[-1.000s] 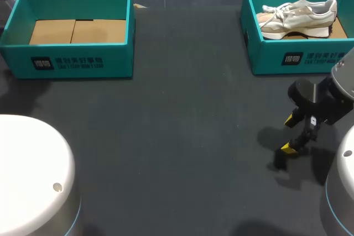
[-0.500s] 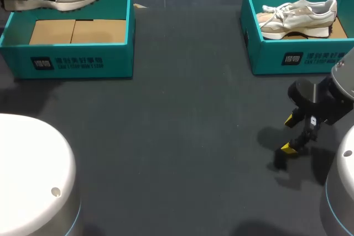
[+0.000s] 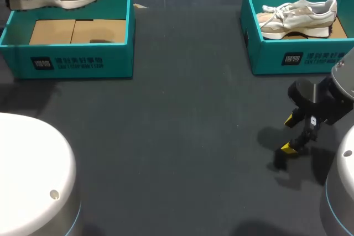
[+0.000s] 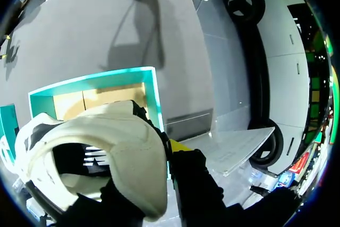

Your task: Take the shoe out of the shoebox, open the shoe tongue, remove and reinsert the insole, then place the shoe into the shoebox

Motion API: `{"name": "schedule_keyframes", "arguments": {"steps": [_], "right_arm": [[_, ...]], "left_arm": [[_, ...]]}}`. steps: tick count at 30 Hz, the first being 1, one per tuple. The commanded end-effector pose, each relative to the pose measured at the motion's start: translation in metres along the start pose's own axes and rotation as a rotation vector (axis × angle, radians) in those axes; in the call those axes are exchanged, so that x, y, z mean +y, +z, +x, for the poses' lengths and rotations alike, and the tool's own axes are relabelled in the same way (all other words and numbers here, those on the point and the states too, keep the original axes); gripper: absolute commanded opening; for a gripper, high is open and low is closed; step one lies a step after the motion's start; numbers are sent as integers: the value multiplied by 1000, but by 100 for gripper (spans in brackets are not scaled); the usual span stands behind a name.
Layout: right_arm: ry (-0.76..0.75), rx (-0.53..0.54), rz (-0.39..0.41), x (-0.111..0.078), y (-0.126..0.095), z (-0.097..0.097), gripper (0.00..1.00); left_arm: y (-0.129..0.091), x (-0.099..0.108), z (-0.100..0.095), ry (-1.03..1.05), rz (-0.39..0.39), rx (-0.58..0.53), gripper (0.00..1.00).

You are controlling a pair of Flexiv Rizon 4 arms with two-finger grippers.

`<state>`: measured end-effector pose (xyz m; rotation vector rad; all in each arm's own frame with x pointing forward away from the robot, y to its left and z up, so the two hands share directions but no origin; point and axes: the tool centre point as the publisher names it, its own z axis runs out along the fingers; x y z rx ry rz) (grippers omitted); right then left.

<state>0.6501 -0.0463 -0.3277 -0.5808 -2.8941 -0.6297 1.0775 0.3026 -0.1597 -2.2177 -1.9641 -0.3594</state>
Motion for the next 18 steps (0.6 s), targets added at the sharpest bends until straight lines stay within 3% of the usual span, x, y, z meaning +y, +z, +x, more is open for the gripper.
{"name": "schedule_keyframes", "arguments": {"steps": [1, 7, 18], "right_arm": [[0, -3, 0, -1, -1, 2, 100], [0, -3, 0, -1, -1, 2, 100], [0, -3, 0, -1, -1, 2, 100]], "left_arm": [[2, 4, -2, 11, -7, 16, 0], [20, 16, -12, 18, 9, 64, 0], [41, 13, -21, 10, 66, 87, 0]]}}
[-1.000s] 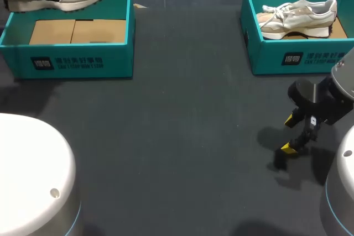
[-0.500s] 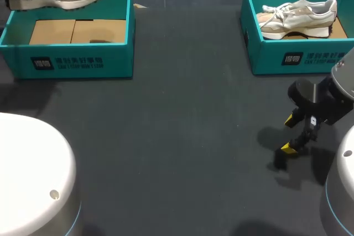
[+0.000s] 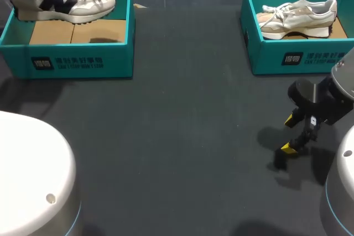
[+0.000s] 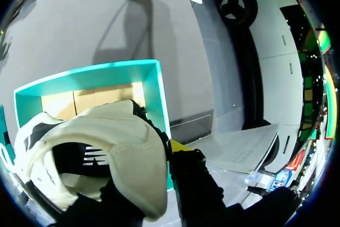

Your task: Take the shoe out of the shoebox, open the shoe tongue, remove and reinsert the insole, then place the shoe into the shoebox

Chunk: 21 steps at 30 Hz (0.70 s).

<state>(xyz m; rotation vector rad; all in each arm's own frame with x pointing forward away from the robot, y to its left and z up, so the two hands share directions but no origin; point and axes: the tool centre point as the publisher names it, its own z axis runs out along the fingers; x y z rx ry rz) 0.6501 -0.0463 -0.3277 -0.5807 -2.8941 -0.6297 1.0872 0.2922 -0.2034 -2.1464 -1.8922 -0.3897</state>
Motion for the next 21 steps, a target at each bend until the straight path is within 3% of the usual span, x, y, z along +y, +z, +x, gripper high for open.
{"name": "schedule_keyframes", "arguments": {"steps": [1, 14, 21], "right_arm": [[0, -3, 0, -1, -1, 2, 100], [0, -3, 0, -1, -1, 2, 100], [0, -3, 0, -1, -1, 2, 100]], "left_arm": [[1, 4, 0, -3, 17, -1, 0], [1, 5, 3, -12, 37, -6, 0], [19, 6, -3, 10, 49, -26, 0]]}}
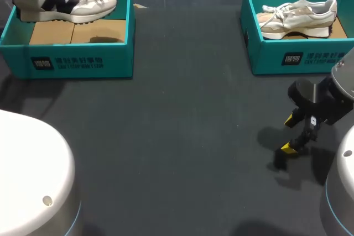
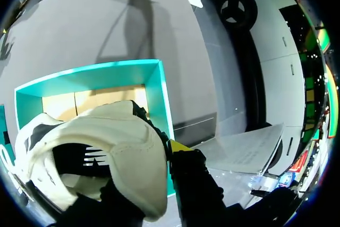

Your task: Take the shoe out of the shoebox, open the shoe tongue, remove and reinsert the insole, then place the shoe into the shoebox

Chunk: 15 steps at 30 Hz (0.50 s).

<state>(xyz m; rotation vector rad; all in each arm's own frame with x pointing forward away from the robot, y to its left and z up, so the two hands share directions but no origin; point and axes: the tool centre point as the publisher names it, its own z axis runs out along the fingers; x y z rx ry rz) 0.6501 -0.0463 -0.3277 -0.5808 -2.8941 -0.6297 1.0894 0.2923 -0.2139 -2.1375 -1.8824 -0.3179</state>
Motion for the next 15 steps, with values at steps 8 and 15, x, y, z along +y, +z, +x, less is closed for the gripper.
{"name": "schedule_keyframes", "arguments": {"steps": [8, 15], "right_arm": [[0, -3, 0, -1, -1, 2, 100], [0, -3, 0, -1, -1, 2, 100]], "left_arm": [[25, -1, -3, 15, 21, 10, 0], [34, -14, -11, 68, 61, -4, 0]]}}
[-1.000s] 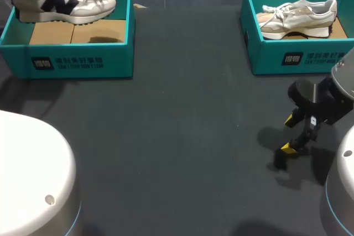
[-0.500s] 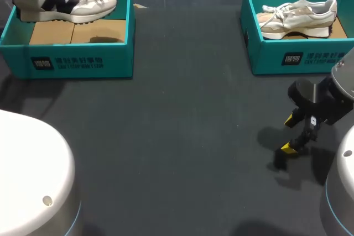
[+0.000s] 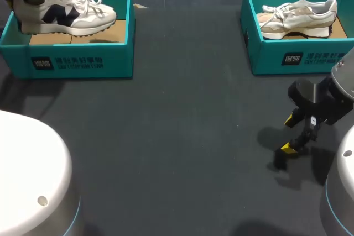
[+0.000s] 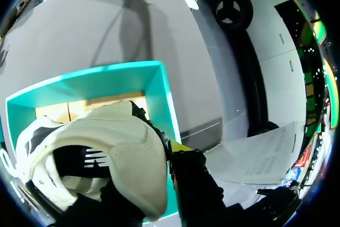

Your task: Take the shoe out of the shoebox, open the shoe tongue, remove and reinsert the insole, then place the shoe into the shoebox

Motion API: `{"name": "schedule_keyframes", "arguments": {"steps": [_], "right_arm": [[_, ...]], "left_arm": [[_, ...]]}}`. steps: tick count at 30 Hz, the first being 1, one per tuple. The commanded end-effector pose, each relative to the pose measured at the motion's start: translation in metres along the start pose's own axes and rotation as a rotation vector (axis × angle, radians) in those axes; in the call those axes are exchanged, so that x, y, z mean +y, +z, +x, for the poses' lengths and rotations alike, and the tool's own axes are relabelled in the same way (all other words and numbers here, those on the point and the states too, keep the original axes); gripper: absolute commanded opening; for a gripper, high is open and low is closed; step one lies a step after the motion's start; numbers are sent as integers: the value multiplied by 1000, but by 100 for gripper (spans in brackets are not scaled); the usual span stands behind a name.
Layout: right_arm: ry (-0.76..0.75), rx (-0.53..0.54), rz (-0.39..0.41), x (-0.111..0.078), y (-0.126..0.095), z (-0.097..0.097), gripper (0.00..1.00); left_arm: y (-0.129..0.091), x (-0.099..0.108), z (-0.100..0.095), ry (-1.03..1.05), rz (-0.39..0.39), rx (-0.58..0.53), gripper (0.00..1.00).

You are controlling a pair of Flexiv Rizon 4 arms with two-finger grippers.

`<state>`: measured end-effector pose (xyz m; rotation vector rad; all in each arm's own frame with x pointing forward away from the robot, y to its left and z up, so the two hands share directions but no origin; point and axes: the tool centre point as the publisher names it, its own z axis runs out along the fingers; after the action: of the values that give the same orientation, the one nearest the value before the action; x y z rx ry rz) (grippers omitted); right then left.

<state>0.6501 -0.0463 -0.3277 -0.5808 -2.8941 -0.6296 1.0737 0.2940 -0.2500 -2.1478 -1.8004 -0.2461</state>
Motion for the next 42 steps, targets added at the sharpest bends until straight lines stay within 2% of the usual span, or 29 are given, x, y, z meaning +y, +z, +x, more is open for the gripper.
{"name": "schedule_keyframes", "arguments": {"steps": [1, 11, 21, 26, 42], "right_arm": [[0, -3, 0, -1, -1, 2, 100], [0, -3, 0, -1, -1, 2, 100], [0, -3, 0, -1, -1, 2, 100], [0, -3, 0, -1, -1, 2, 100], [0, -3, 0, -1, -1, 2, 100]], "left_arm": [[0, -1, 2, 9, 0, -5, 0], [0, -1, 2, 9, 0, -5, 0], [29, -3, -14, -1, -4, 6, 0], [36, -7, -16, -24, -11, -13, 0], [52, -16, -31, -2, -44, 20, 0]]}}
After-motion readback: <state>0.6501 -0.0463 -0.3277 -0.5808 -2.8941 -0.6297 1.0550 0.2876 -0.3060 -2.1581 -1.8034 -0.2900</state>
